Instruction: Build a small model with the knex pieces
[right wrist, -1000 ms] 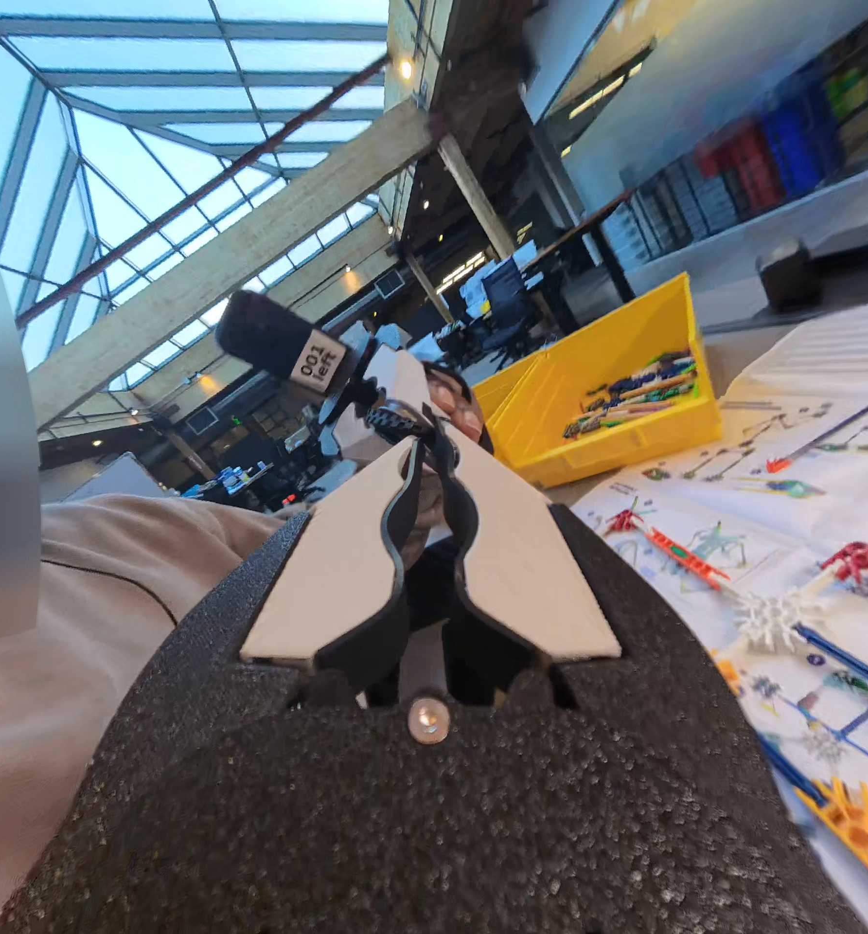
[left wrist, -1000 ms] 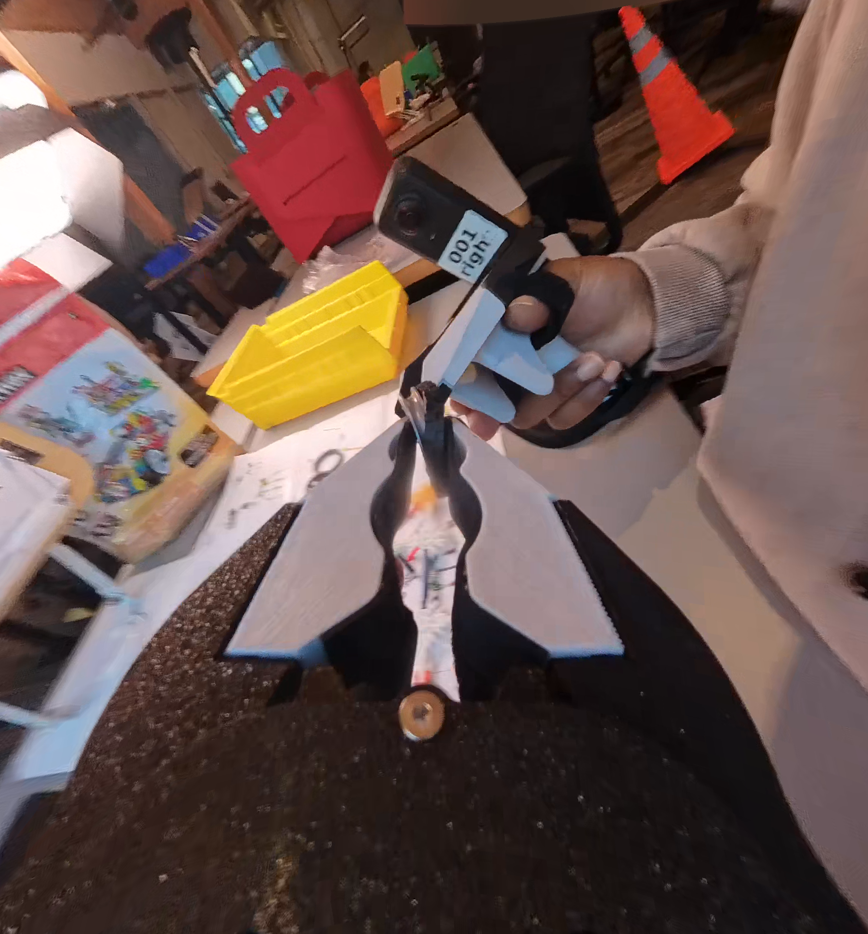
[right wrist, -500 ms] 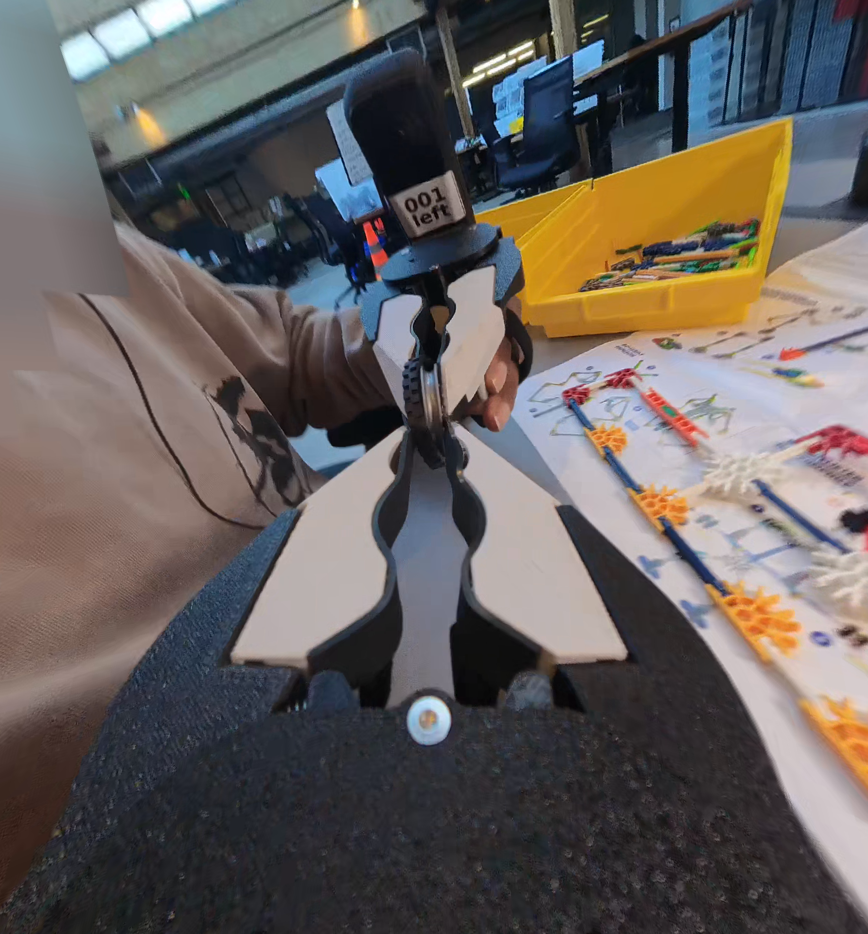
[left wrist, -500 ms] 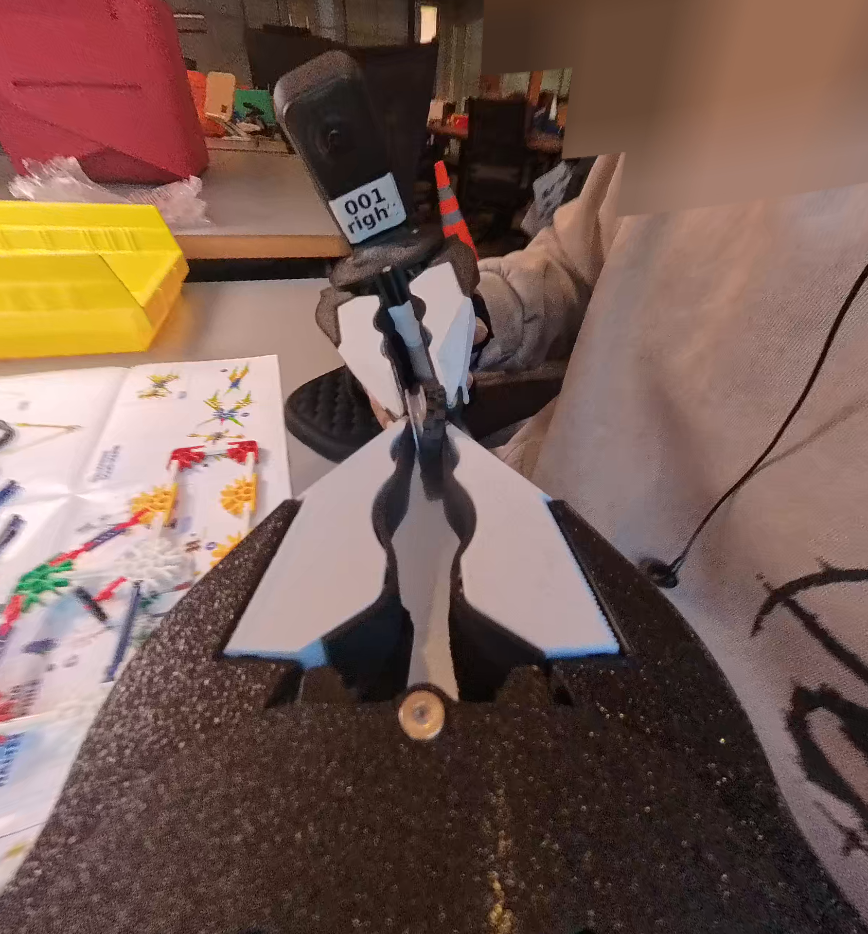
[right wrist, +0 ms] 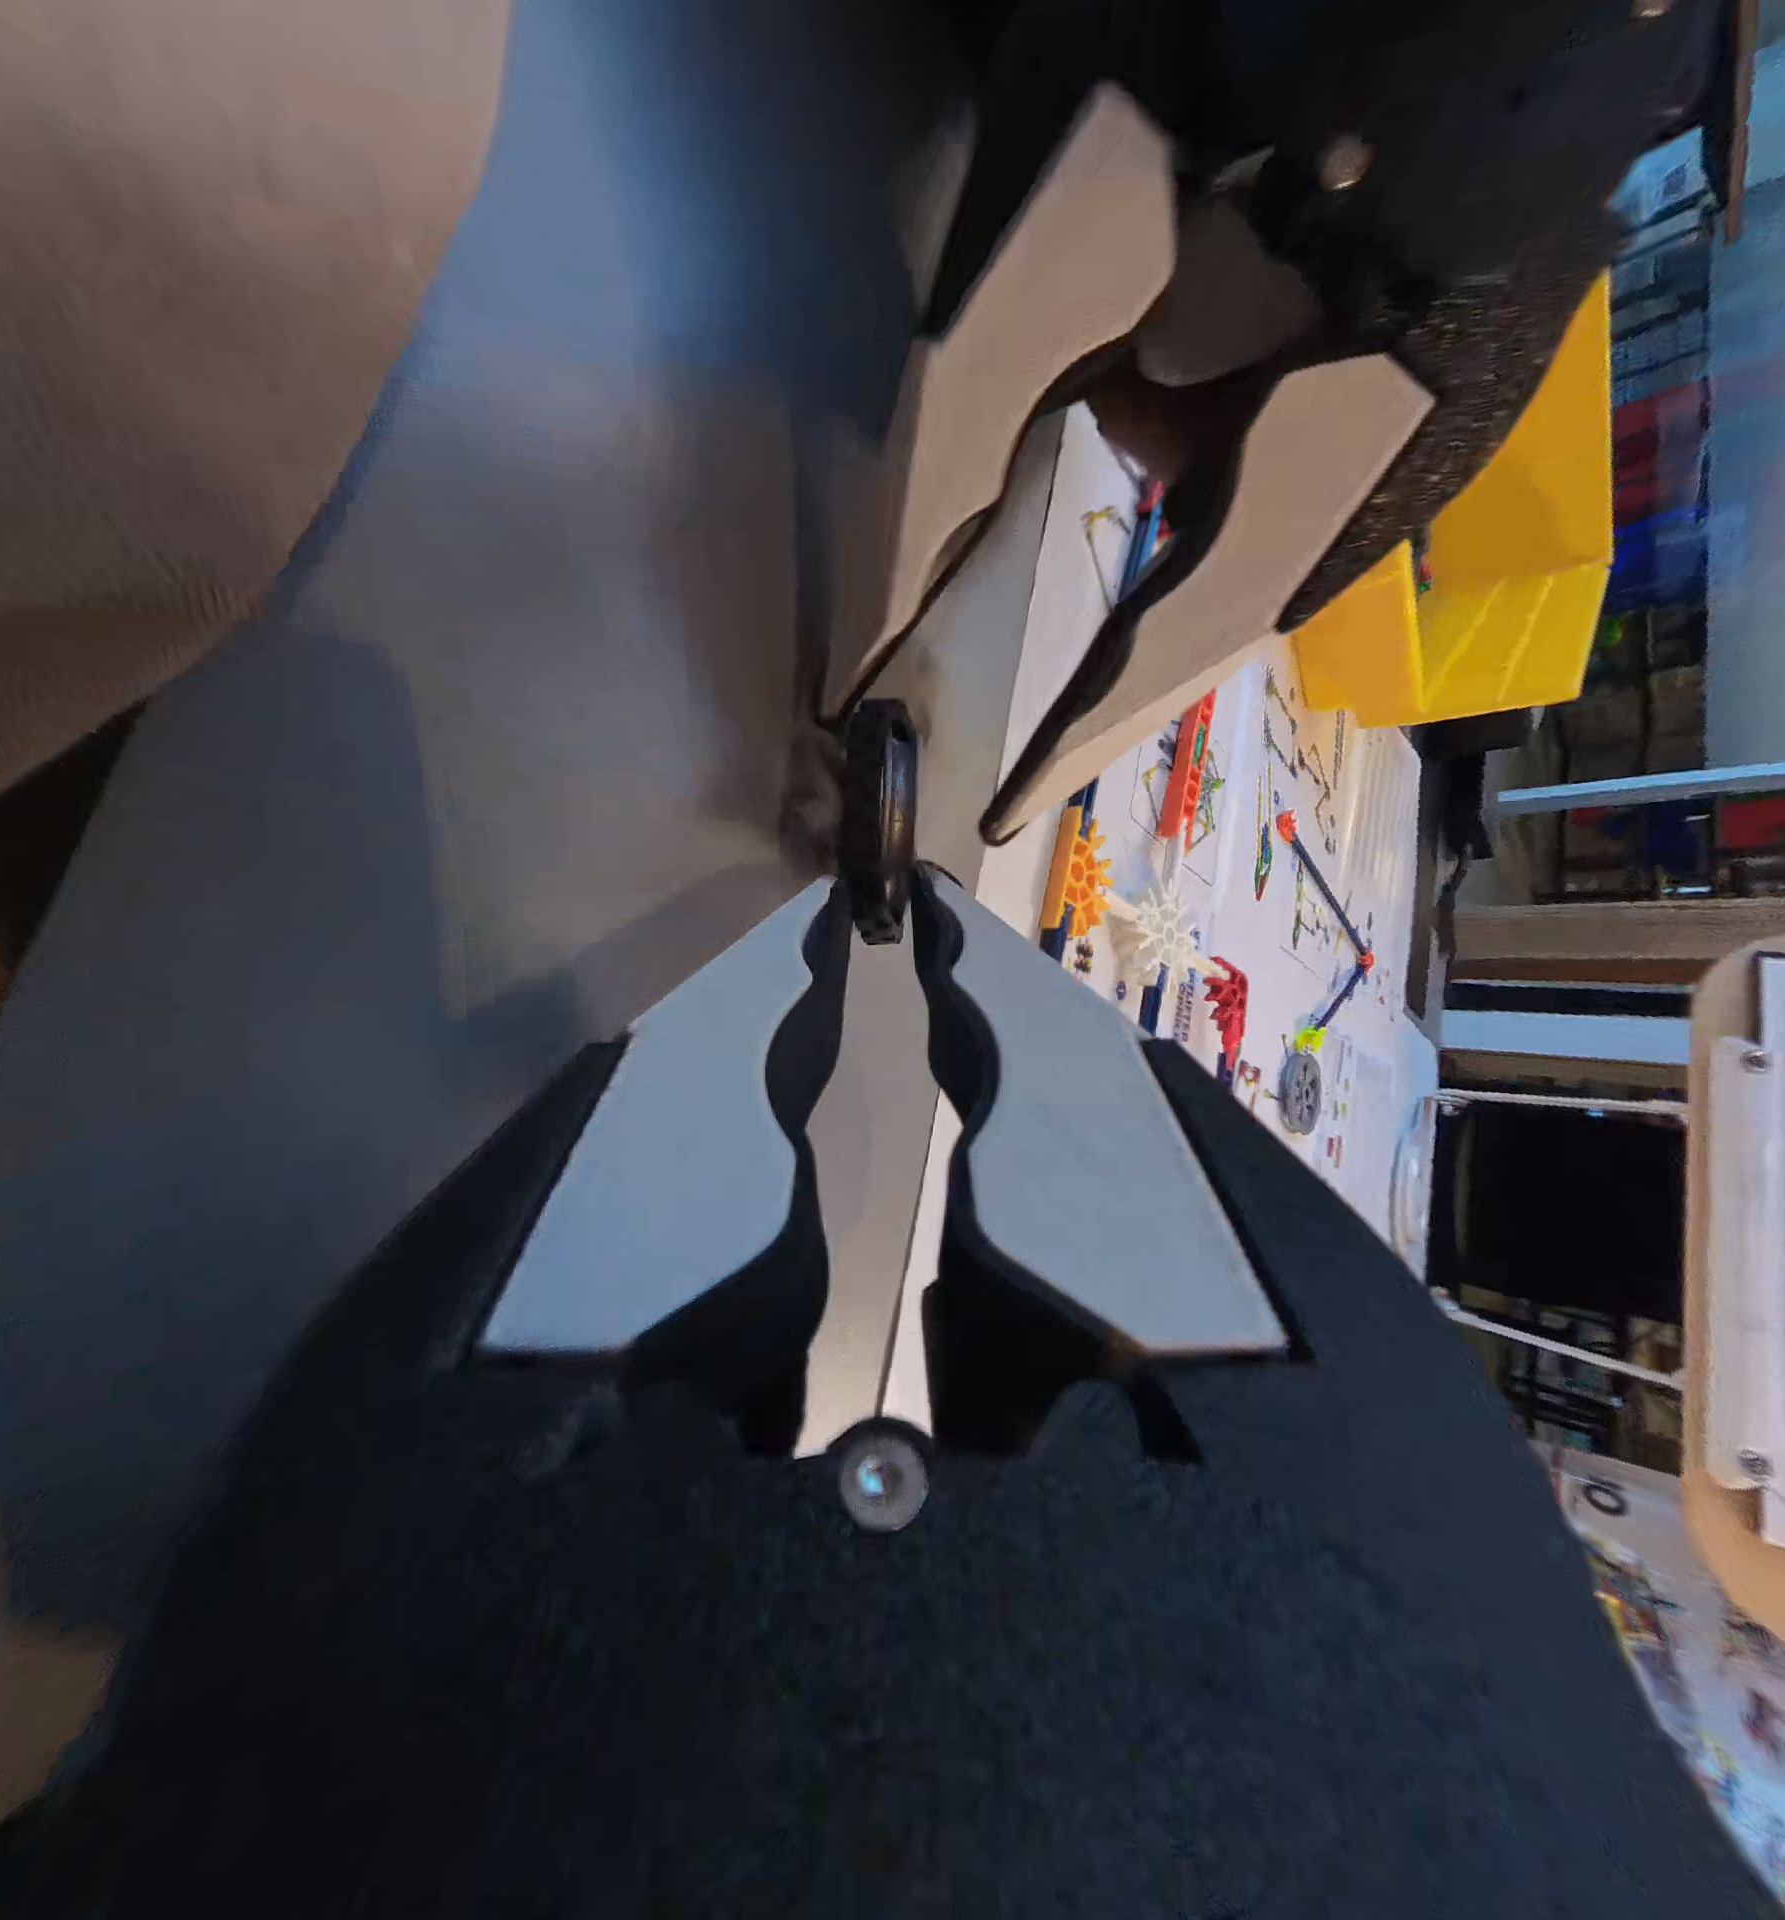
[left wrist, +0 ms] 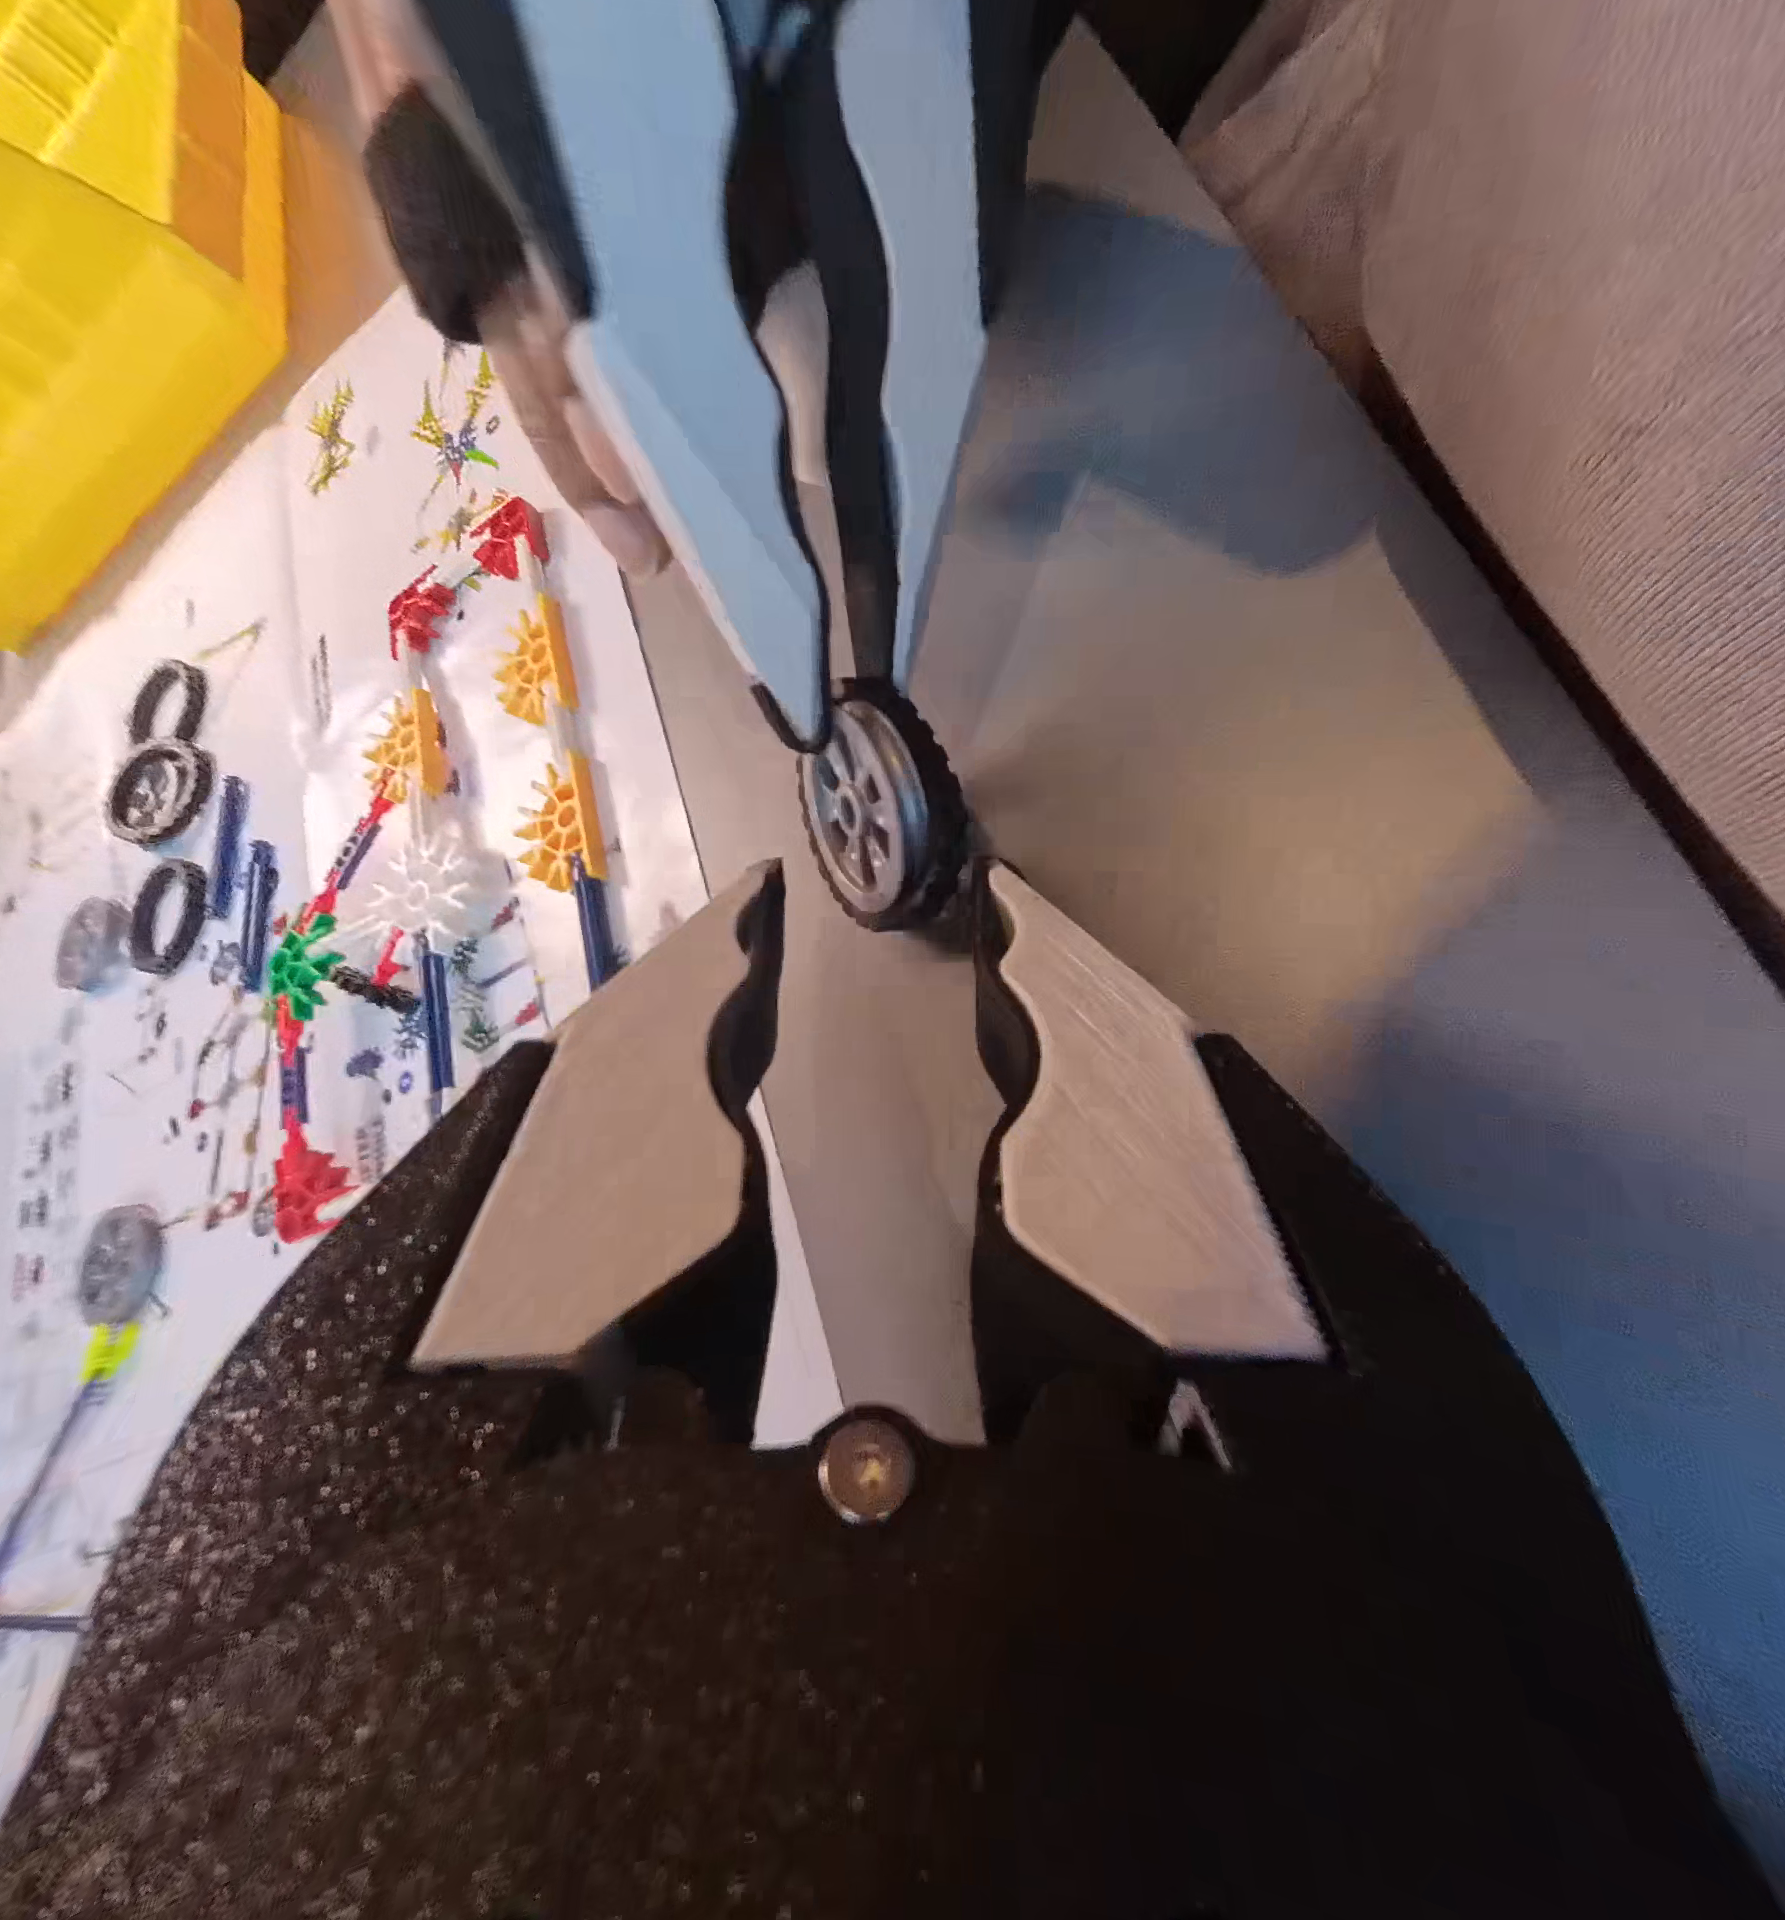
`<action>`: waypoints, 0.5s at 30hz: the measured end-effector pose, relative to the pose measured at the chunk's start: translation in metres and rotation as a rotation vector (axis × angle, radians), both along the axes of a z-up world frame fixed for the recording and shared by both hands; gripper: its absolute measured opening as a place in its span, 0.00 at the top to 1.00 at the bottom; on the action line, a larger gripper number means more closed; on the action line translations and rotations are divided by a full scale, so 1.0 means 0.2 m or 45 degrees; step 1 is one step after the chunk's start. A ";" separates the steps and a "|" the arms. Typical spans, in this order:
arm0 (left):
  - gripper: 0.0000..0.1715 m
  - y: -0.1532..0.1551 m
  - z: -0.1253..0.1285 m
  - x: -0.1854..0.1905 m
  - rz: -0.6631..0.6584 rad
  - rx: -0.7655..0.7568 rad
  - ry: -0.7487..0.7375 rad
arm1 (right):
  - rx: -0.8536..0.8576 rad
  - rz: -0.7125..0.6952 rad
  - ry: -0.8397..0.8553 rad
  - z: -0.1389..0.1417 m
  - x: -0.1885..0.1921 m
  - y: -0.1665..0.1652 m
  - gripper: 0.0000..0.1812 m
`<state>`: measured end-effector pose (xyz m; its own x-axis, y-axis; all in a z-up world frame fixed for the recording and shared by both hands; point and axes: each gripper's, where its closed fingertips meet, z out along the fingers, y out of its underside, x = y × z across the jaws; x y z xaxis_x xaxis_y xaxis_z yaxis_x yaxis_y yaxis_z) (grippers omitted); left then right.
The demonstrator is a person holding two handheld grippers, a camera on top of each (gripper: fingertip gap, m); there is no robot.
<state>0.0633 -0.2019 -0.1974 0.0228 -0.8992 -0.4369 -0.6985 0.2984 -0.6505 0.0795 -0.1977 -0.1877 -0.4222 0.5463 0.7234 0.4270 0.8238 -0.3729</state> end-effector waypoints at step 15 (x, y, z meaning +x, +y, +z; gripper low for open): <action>1.00 -0.02 -0.03 0.05 0.151 -0.490 -0.052 | -0.373 -0.023 -0.269 -0.07 0.04 0.00 0.90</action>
<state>0.0741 -0.2063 -0.2027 0.1464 -0.9871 -0.0654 -0.6848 -0.0534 -0.7268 0.0867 -0.1985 -0.2021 -0.5339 0.7264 0.4328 0.5335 0.6865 -0.4941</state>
